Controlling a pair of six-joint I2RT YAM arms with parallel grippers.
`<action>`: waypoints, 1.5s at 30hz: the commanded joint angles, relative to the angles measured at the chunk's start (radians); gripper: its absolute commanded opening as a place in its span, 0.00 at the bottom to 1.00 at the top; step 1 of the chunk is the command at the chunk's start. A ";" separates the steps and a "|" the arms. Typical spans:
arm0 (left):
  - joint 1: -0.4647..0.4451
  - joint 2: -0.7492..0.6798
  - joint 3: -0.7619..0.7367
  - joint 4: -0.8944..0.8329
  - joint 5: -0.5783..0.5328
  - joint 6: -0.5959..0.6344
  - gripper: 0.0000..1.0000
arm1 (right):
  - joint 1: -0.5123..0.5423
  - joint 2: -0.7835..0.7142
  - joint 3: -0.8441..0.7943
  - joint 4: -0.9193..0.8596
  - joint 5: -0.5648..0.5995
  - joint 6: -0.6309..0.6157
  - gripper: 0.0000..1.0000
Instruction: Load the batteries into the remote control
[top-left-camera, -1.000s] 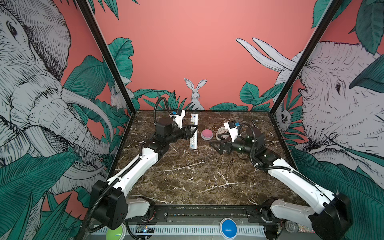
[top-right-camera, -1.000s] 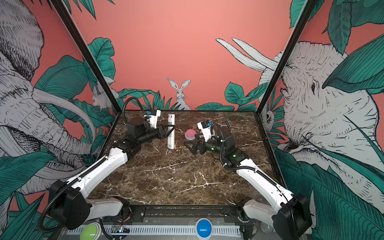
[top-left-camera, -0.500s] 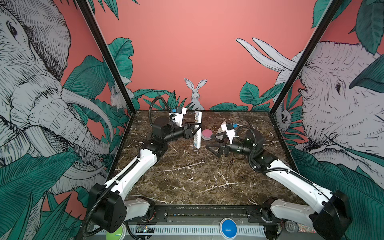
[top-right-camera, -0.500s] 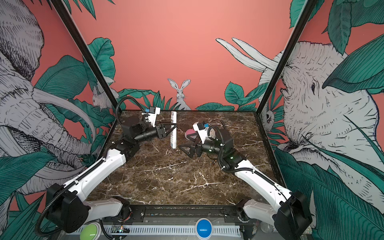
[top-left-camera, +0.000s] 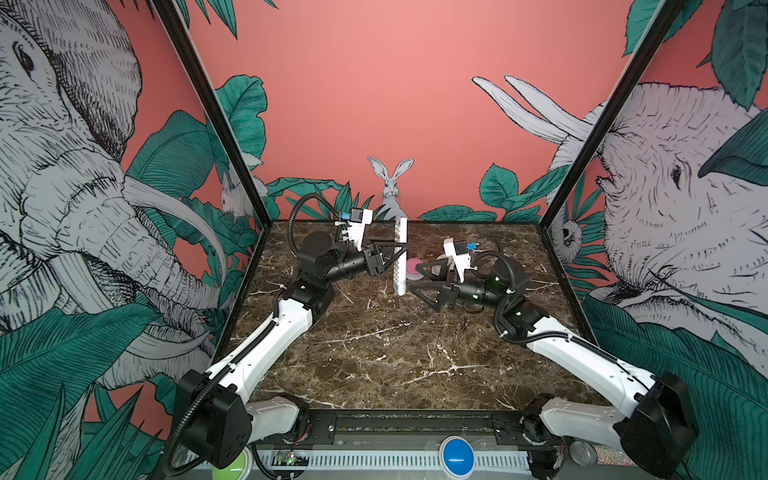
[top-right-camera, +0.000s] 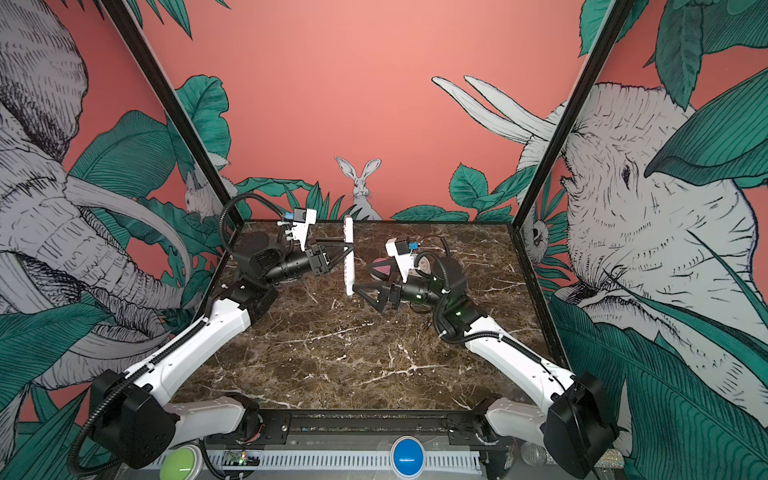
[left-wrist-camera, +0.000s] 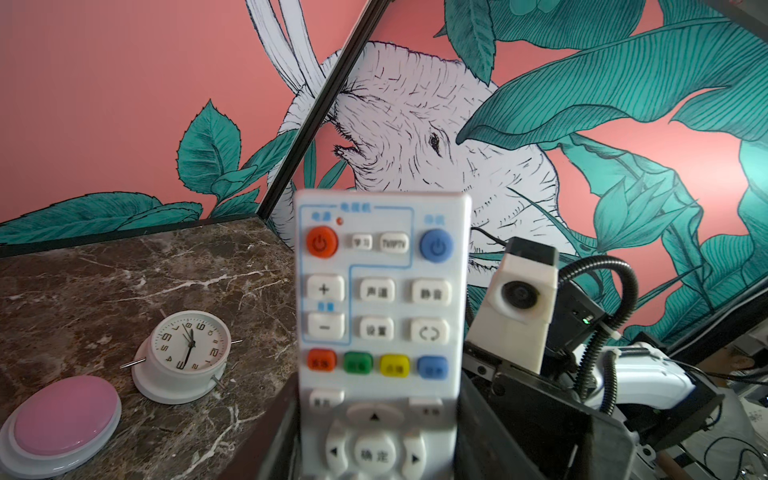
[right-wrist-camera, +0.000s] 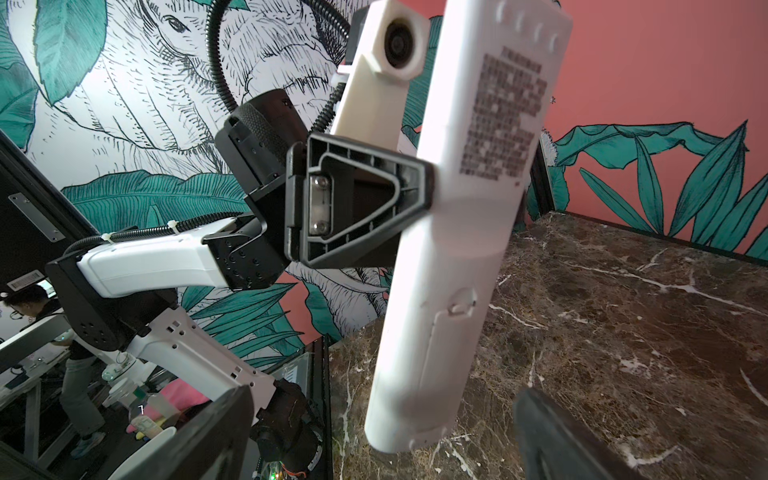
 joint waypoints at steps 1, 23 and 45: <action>-0.001 -0.040 0.005 0.090 0.053 -0.031 0.25 | 0.007 0.007 -0.011 0.110 -0.020 0.027 0.99; -0.066 -0.005 0.060 0.141 0.150 -0.056 0.25 | 0.010 0.153 0.034 0.325 -0.170 0.131 0.99; -0.067 0.002 0.069 0.130 0.138 -0.053 0.25 | 0.019 0.163 0.026 0.400 -0.172 0.172 0.37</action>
